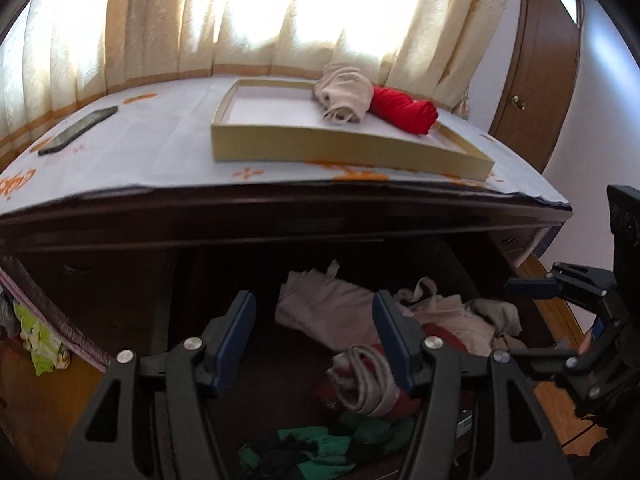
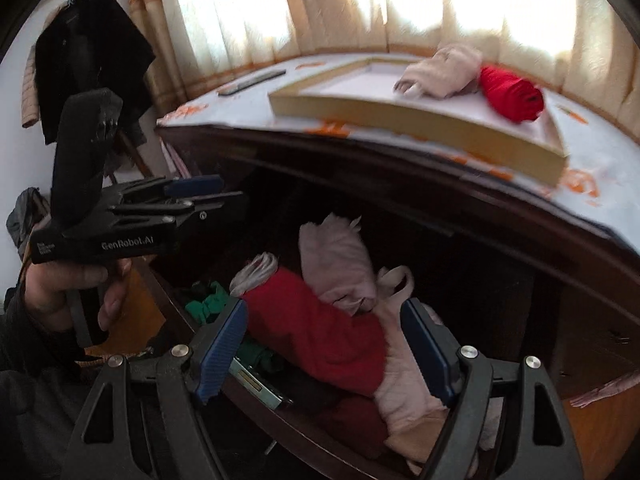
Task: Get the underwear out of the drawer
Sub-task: 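Move both tools back down into the open drawer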
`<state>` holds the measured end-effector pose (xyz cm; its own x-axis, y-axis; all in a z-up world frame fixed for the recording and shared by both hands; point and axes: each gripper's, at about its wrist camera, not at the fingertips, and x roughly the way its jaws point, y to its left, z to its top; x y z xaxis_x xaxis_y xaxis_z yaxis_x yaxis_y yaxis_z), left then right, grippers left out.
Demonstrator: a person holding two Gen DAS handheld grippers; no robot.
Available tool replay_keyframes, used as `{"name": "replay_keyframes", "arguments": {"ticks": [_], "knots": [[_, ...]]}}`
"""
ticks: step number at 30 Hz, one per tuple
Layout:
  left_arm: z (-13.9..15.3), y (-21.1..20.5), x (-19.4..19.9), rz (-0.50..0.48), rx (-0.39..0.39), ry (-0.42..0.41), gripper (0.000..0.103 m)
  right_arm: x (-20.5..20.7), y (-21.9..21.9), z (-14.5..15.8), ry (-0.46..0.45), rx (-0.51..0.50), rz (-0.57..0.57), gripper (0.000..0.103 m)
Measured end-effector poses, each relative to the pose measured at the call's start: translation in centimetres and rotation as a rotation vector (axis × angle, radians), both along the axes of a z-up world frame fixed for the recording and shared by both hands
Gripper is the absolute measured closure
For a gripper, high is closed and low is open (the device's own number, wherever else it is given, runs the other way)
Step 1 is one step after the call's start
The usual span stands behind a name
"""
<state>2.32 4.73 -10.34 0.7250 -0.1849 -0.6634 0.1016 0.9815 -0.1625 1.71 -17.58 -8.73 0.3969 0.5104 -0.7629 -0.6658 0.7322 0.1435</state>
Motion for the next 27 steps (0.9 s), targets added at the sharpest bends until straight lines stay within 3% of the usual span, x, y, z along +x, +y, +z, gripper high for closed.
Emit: {"name": "replay_keyframes", "arguments": {"ticks": [9,27], "knots": [[-0.8,0.8,0.0,0.026,0.018,0.011,0.042,1.2,2.8,-3.2,0.088,-0.046,0.063,0.023],[-1.1,2.5,0.3,0.061,-0.011,0.02,0.04,2.9,6.8,-6.3,0.192,-0.143,0.184,0.023]]}}
